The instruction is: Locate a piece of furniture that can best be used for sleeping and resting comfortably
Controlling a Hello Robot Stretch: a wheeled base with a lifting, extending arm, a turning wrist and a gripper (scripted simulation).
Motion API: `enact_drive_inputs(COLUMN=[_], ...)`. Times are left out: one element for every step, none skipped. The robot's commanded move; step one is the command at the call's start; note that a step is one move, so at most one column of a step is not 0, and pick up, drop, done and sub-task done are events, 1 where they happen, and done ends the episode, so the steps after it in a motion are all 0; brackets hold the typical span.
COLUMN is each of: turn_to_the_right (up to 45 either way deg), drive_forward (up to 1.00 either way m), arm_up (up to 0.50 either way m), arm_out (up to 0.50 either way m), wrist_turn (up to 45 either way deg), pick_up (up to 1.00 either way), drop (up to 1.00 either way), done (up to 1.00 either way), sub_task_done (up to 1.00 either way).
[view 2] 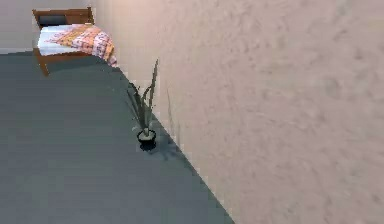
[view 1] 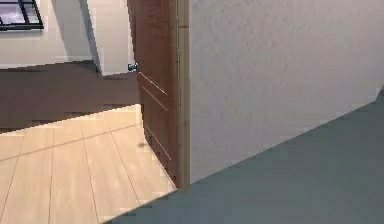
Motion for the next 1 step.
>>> enact_drive_inputs(turn_to_the_right=[-30.0], drive_forward=[0.00], arm_up=[0.00], arm_out=[0.00], wrist_turn=[0.0], pick_up=[0.00], drop=[0.00], done=[0.00], sub_task_done=[0.00])
